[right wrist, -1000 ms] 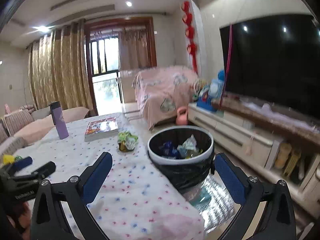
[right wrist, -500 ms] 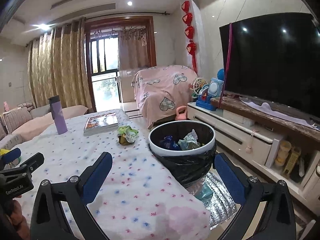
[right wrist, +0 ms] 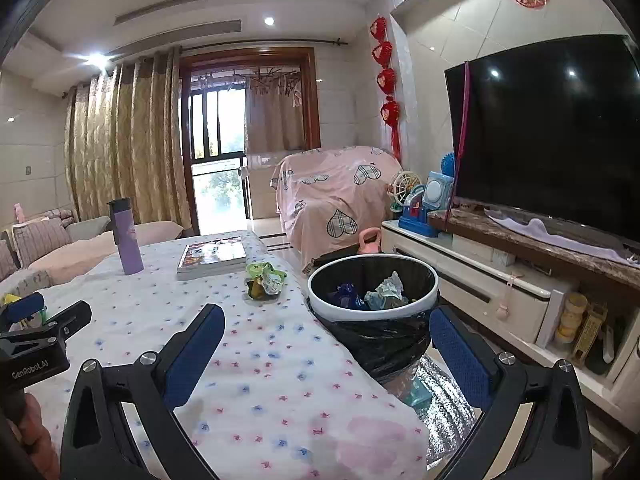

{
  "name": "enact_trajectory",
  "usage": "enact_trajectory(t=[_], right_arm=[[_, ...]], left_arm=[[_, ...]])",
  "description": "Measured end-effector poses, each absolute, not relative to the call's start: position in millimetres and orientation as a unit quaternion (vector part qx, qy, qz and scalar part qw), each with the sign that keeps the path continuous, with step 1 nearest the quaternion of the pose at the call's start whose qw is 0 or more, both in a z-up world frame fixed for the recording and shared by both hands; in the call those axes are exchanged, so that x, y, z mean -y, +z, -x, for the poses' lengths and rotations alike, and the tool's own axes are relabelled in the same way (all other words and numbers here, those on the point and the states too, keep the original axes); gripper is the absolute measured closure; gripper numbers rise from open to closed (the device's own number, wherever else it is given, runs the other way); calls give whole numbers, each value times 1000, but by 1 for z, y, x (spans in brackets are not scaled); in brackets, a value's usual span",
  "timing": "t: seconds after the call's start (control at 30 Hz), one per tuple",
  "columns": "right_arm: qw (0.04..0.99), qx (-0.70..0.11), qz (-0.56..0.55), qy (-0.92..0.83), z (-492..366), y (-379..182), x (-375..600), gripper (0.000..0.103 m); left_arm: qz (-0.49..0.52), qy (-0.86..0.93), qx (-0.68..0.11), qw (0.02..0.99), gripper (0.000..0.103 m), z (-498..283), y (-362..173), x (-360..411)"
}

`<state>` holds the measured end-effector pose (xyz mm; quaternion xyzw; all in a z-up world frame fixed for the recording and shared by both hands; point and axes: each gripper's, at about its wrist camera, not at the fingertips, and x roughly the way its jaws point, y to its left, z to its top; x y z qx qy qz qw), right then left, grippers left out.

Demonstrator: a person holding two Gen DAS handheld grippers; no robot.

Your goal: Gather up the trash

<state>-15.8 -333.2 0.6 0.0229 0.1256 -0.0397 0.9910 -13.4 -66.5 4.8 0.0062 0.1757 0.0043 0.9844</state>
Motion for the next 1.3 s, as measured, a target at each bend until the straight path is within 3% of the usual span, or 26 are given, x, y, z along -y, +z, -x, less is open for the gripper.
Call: enact_trajectory(t=[1.3], right_arm=[[990,-131,-31,-30,14,-5,327,0]], left_arm=[[-11,0,-183,983,0,13,-2,68]])
